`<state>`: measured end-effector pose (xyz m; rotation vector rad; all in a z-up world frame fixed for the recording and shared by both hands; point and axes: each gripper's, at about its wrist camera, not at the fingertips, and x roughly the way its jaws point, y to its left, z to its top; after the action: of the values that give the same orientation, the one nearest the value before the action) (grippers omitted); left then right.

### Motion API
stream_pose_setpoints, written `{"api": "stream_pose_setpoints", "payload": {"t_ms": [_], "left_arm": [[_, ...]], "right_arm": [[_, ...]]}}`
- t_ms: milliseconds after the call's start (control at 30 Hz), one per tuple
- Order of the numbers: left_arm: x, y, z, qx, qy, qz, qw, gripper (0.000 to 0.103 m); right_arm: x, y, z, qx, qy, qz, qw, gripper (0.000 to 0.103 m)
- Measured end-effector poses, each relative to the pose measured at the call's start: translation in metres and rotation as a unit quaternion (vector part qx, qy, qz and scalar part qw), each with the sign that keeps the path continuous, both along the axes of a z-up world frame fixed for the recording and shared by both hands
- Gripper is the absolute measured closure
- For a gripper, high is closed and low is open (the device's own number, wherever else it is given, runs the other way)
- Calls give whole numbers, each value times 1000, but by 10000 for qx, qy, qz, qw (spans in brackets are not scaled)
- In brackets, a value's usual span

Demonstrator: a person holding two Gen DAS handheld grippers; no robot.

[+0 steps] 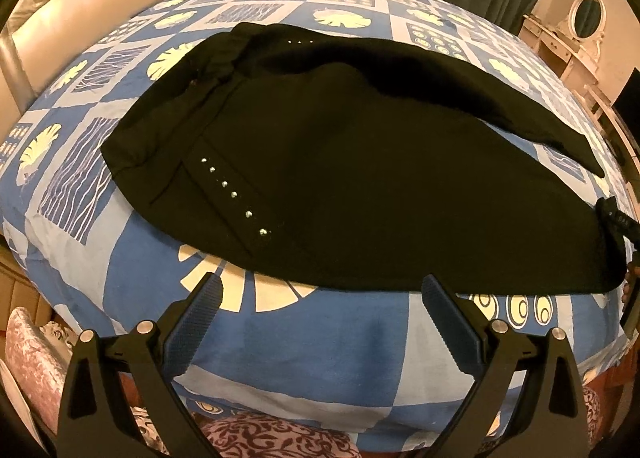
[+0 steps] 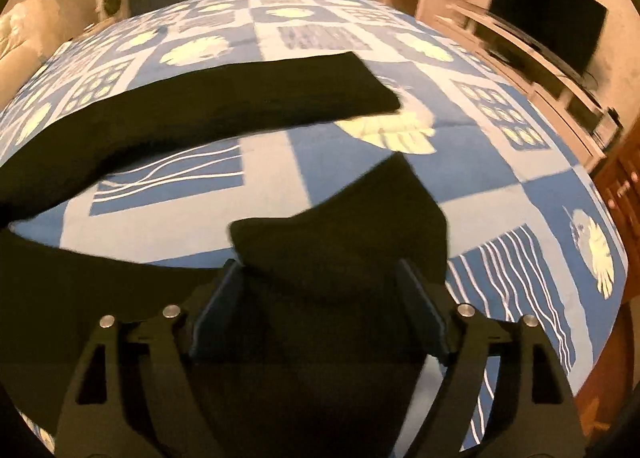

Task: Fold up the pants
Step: 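Grasp the trouser leg hem with the right gripper and lift it, then grasp the studded waistband with the left gripper while the right gripper holds the leg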

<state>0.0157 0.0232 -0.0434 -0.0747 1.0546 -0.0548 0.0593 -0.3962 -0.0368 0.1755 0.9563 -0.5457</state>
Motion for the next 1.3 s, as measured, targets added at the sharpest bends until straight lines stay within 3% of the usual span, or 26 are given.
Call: {"api": "stream_pose_setpoints", "payload": {"t_ms": [67, 133, 200, 233, 300, 400, 500, 633, 800, 933, 1167, 1233, 1300], "left_arm": [[0, -1, -1, 26, 12, -5, 10000, 4], [0, -1, -2, 49, 22, 0, 10000, 4], [1, 0, -2, 66, 27, 16, 10000, 4], [1, 1, -2, 62, 23, 28, 10000, 4], [1, 2, -2, 60, 27, 55, 10000, 4], [2, 4, -2, 14, 49, 76, 10000, 4], [1, 3, -2, -4, 48, 57, 10000, 4], [-1, 2, 0, -9, -22, 18, 10000, 4], [0, 5, 0, -20, -18, 67, 10000, 4], [1, 8, -1, -82, 27, 120, 9999, 4], [8, 23, 7, -198, -122, 97, 9997, 4], [15, 34, 13, -251, -211, 97, 9994, 4], [22, 46, 21, -204, -401, 208, 9988, 4]], "right_arm": [[4, 7, 2, -25, -5, 169, 9999, 13], [9, 8, 0, -197, 157, 157, 9996, 16], [10, 1, -6, 32, 267, 127, 9996, 60], [6, -5, -5, 229, 219, 117, 9994, 62], [-7, -14, 4, 403, -1, 75, 9992, 84], [-41, -37, 24, 713, -400, -138, 9966, 89], [-83, -64, 35, 969, -715, -500, 9915, 90], [-130, -100, 25, 1353, -809, -1036, 9820, 93], [-175, -130, -11, 2341, -1050, -1586, 9534, 94], [-187, -138, -19, 2602, -1261, -1849, 9393, 96], [-189, -142, -20, 2564, -1120, -1907, 9409, 95], [-190, -141, -12, 2370, -1050, -1849, 9480, 84], [-194, -136, 11, 1740, -940, -1905, 9616, 62]]}}
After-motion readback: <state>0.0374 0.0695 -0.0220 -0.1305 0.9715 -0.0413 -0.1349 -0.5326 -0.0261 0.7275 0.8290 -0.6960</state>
